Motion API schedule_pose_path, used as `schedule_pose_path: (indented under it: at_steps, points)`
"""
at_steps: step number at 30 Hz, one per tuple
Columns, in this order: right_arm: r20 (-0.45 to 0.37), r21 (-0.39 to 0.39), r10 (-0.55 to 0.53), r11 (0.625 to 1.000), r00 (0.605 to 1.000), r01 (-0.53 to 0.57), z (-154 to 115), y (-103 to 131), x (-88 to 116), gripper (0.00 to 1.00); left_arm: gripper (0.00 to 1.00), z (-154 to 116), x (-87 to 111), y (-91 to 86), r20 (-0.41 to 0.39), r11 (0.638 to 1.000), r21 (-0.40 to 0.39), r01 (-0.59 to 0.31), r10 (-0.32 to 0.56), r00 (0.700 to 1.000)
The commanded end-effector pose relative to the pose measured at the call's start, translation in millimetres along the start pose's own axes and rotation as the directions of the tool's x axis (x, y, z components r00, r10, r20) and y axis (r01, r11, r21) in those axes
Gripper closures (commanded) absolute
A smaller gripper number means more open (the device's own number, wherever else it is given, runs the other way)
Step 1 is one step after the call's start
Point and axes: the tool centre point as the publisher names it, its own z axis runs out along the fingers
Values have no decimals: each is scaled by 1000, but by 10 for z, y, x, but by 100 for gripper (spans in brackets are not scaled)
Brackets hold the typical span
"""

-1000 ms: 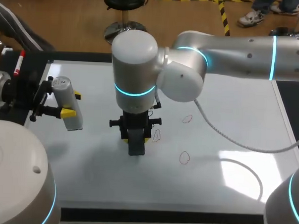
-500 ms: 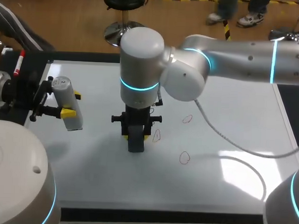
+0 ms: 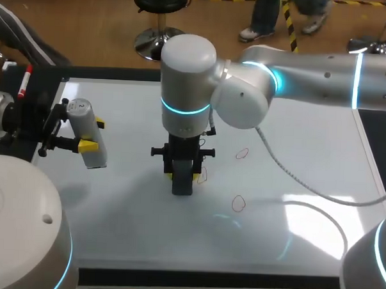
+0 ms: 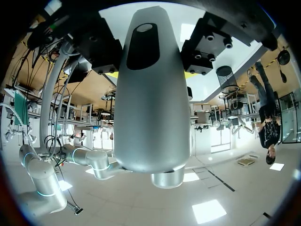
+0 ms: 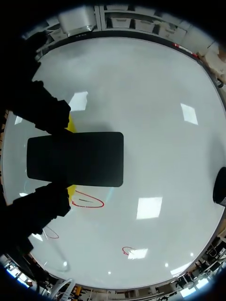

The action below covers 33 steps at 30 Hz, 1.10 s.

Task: Pick up the inspection probe, press it on each red-marked spot on the whiteboard one by one, put down the probe, pick up the eraser, and wipe off all the red marks.

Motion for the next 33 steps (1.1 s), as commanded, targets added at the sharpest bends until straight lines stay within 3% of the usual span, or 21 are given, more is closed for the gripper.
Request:
schedule_pose_path:
  at_steps: [1,19,24,33]
  points:
    - [-14,-8,10,1000,1000,-11,120,-1,-231,100,100,-6,1,-4,-1,1000,2,-3,3,1000]
    - [33,-2,113,994,993,-113,168,138,-767,100,100,-6,1,-4,-1,1000,2,-3,3,1000]
    - [35,-14,123,992,992,-122,41,166,-808,100,100,-6,1,-4,-1,1000,2,-3,3,1000]
    - [28,-65,100,993,995,-98,-252,118,-643,100,100,-6,1,-4,-1,1000,2,-3,3,1000]
